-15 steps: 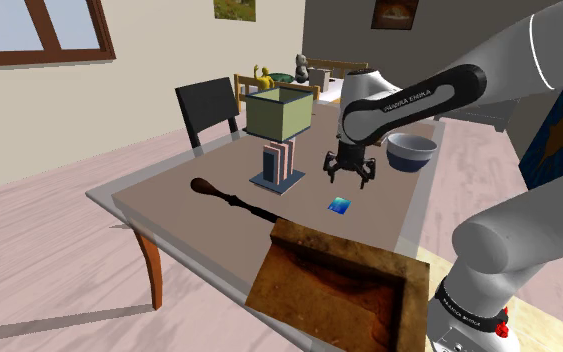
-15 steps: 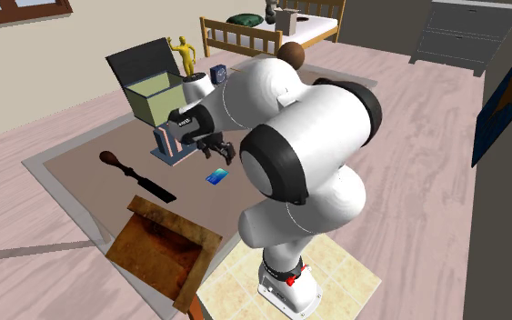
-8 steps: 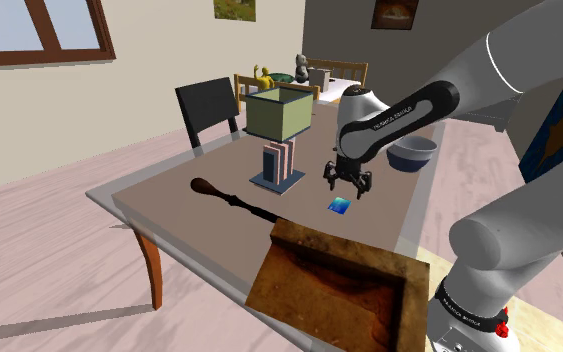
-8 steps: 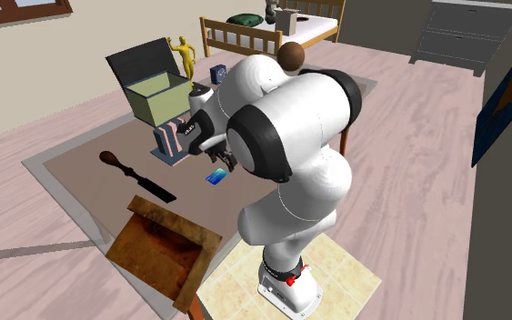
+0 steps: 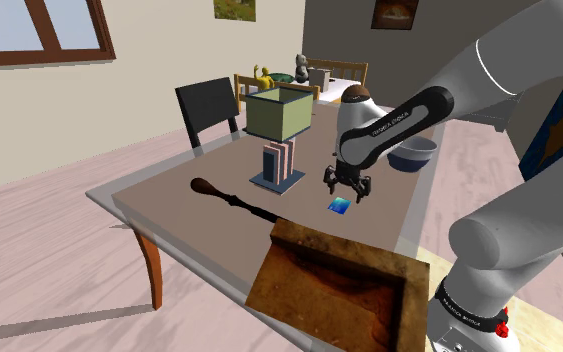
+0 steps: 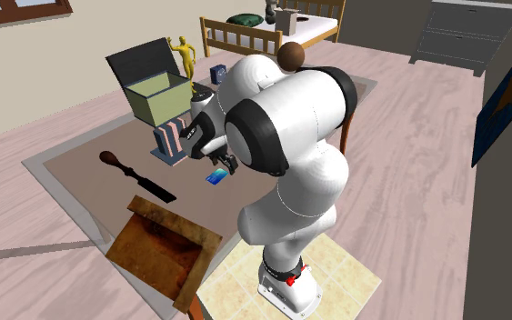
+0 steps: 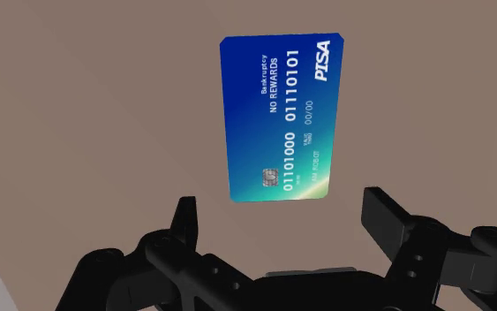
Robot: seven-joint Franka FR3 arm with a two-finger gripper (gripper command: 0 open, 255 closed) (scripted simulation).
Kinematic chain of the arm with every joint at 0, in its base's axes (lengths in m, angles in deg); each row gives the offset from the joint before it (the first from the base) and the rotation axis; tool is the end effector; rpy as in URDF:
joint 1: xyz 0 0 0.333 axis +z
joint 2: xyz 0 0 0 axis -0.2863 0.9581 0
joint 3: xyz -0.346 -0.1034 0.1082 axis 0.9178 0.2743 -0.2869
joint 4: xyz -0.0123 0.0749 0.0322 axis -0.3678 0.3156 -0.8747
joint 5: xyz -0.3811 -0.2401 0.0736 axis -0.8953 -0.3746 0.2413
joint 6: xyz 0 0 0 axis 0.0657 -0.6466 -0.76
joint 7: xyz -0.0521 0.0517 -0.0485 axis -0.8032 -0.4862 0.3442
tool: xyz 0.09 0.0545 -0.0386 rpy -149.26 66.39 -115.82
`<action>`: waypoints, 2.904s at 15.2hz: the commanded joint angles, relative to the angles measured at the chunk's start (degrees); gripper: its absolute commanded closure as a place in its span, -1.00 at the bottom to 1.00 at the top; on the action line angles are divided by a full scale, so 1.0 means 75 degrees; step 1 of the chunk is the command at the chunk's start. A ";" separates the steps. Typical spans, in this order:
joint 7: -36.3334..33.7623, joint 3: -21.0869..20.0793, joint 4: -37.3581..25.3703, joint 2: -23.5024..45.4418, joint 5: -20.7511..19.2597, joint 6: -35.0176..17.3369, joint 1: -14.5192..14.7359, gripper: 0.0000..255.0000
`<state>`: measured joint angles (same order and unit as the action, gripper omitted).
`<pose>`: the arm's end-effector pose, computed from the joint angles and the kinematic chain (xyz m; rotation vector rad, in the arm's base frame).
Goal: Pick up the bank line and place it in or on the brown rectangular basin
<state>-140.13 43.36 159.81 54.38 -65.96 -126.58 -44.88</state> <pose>0.4240 -0.0495 0.3426 2.3356 -1.9207 0.1425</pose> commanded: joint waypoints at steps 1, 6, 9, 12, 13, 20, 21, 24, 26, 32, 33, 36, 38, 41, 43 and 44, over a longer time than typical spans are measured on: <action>-0.0001 -0.0001 0.0002 0.0002 -0.0001 -0.0004 -0.0001 -1.00; -0.0006 -0.0004 0.0007 0.0008 -0.0003 -0.0015 -0.0001 1.00; -0.0015 -0.0010 0.0016 0.0000 0.0004 -0.0015 0.0007 1.00; -0.0001 0.0001 0.0002 0.0002 -0.0002 -0.0004 0.0000 1.00; 0.0042 0.0025 -0.0041 -0.0085 0.0038 0.0121 0.0022 1.00; 0.0289 0.0189 -0.0392 -0.0622 0.0230 0.0984 0.0135 1.00; 0.0317 0.0210 -0.0450 -0.0688 0.0248 0.1104 0.0147 1.00; 0.0397 0.0272 -0.0631 -0.0871 0.0293 0.1462 0.0175 1.00; 0.0445 0.0310 -0.0761 -0.0981 0.0316 0.1697 0.0189 1.00; 0.0568 0.0417 -0.1186 -0.1253 0.0356 0.2383 0.0216 1.00; 0.0587 0.0434 -0.1263 -0.1290 0.0360 0.2495 0.0218 1.00; 0.0638 0.0480 -0.1500 -0.1388 0.0367 0.2826 0.0221 1.00; 0.0669 0.0510 -0.1665 -0.1443 0.0368 0.3044 0.0222 1.00; 0.0713 0.0550 -0.1923 -0.1510 0.0366 0.3366 0.0218 1.00; 0.0740 0.0576 -0.2103 -0.1544 0.0363 0.3577 0.0215 1.00; 0.0753 0.0588 -0.2194 -0.1558 0.0360 0.3682 0.0212 1.00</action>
<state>-134.58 47.68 144.28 42.84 -63.25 -100.06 -43.28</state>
